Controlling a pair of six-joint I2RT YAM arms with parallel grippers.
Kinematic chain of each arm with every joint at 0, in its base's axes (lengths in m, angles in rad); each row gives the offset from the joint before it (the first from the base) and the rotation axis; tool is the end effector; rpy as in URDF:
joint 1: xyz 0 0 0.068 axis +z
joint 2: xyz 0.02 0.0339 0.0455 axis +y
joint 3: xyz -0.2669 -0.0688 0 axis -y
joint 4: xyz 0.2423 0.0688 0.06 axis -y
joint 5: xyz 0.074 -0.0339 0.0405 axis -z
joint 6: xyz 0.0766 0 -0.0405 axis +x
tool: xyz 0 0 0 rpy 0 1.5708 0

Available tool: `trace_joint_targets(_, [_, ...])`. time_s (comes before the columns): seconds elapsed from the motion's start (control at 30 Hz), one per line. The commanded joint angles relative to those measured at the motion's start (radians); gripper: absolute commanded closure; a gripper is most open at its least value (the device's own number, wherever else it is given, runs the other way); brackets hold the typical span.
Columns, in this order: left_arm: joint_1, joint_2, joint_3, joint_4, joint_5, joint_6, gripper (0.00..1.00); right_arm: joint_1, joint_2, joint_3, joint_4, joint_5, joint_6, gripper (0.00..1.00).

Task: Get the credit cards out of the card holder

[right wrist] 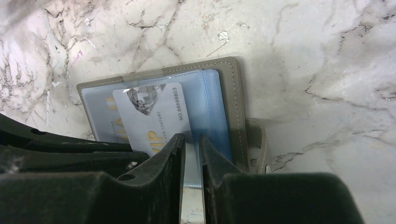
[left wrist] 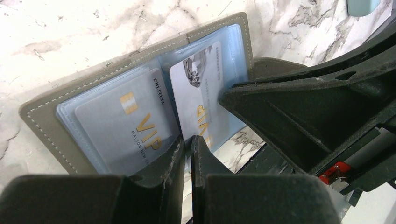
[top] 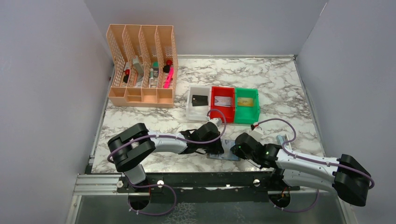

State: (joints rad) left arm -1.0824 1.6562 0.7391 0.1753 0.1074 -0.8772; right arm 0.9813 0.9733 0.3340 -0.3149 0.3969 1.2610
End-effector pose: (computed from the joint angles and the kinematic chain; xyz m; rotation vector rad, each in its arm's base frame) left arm 0.1562 -0.3116 0.1221 0.3247 2.5583 -1.0192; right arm 0.1268 0.1363 0.1197 0.5033 2.4352 0.4948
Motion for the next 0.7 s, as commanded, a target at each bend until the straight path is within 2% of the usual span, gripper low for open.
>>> trace_joint_targets(0.0, [-0.005,-0.027,-0.004,-0.069,-0.05,0.03,0.88,-0.003,0.02,-0.026,-0.1,0.021,-0.004,0.77])
trace_joint_targets(0.3, [-0.005,0.008,0.003,0.054,0.054,0.004,0.65,-0.003,0.017,-0.034,-0.067,0.002,-0.012,0.77])
trace_joint_targets(0.67, [-0.004,0.039,-0.011,0.139,0.097,-0.074,0.65,-0.003,0.02,-0.043,-0.057,-0.005,-0.008,0.77])
